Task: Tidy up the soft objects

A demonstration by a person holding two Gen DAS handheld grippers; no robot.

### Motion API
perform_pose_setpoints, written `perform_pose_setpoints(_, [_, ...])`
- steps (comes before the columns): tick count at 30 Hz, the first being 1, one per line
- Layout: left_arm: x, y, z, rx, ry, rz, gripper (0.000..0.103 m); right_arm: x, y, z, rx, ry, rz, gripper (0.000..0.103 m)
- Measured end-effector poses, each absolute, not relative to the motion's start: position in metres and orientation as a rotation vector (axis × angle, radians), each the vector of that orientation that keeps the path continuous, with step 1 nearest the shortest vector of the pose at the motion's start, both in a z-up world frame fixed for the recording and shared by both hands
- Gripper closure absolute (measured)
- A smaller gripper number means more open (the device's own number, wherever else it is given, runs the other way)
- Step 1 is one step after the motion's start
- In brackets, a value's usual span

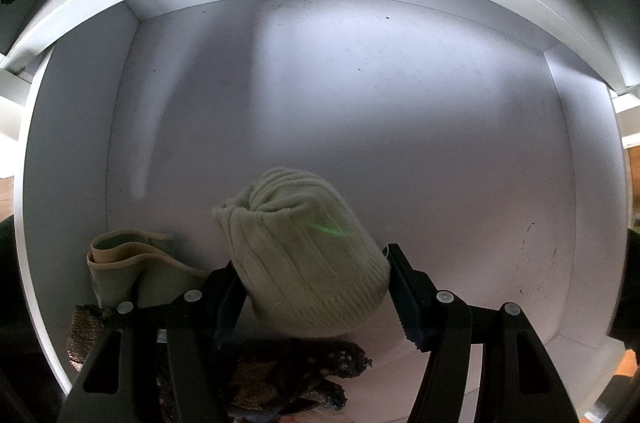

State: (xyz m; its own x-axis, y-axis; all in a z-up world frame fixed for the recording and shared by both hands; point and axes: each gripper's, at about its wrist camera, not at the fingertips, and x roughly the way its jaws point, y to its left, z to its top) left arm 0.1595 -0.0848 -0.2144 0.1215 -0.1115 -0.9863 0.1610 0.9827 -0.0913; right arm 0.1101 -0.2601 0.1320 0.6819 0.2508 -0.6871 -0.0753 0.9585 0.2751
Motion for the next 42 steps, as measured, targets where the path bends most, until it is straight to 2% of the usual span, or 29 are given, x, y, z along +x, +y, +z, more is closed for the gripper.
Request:
perform_pose_setpoints(8, [0.161, -0.085, -0.215, 0.041, 1.436, -0.201, 0.038, 0.151, -0.233, 0.137, 0.176, 0.727, 0.206, 0.053])
perform_pose_setpoints(27, [0.163, -0.084, -0.222, 0.043, 1.437, -0.205, 0.038, 0.218, -0.213, 0.066, 0.151, 0.941, 0.196, 0.053])
perform_pose_setpoints(32, [0.163, -0.084, -0.223, 0.041, 1.439, -0.209, 0.038, 0.226, -0.208, 0.055, 0.141, 0.978, 0.203, 0.050])
perform_pose_setpoints(42, [0.163, -0.083, -0.224, 0.041, 1.439, -0.208, 0.038, 0.215, -0.213, 0.060, 0.149, 0.937, 0.200, 0.046])
